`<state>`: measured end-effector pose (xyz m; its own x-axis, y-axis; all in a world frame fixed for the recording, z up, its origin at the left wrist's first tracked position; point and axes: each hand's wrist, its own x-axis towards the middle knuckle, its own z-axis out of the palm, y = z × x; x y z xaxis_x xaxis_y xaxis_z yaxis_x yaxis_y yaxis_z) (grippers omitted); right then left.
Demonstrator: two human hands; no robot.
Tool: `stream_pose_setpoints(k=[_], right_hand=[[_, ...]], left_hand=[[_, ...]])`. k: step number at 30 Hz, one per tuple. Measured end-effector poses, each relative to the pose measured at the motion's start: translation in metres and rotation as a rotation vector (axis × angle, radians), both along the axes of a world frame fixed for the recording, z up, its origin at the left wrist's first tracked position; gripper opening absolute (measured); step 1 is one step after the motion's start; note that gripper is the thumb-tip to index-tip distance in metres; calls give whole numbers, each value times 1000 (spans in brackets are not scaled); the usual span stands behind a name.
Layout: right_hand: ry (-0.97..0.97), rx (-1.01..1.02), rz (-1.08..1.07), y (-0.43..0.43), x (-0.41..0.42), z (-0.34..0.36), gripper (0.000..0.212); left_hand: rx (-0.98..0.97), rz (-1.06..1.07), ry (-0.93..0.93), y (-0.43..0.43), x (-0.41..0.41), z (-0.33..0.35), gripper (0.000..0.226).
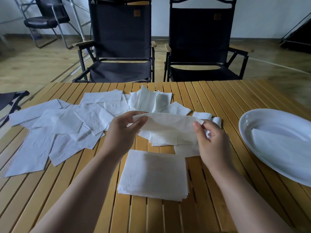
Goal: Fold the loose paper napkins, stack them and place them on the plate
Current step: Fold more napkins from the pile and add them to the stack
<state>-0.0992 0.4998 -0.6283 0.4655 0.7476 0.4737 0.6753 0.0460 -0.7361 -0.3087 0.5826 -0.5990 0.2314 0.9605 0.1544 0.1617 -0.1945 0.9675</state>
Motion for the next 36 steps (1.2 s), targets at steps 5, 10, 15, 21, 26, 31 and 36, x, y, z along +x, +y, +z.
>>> stream_pose_setpoints(k=[5, 10, 15, 21, 26, 31, 36], right_hand=[[9, 38, 64, -9, -1, 8, 17], [73, -93, 101, -15, -2, 5, 19], [218, -412, 174, -20, -3, 10, 25], [177, -735, 207, -26, -8, 14, 31], [130, -892, 234, -29, -8, 13, 31], [101, -950, 268, -31, -10, 14, 25], [117, -923, 255, -30, -10, 15, 27]], left_hand=[[-13, 20, 3, -3, -9, 12, 15], [-81, 37, 103, -9, -20, 11, 10], [-223, -47, 297, -9, -37, 8, 9], [-336, -151, 447, -7, -46, 0, 7], [-359, -283, 646, -5, -49, -6, 6], [-348, -298, 677, -5, -47, -8, 5], [-349, -249, 664, -1, -50, -9, 5]])
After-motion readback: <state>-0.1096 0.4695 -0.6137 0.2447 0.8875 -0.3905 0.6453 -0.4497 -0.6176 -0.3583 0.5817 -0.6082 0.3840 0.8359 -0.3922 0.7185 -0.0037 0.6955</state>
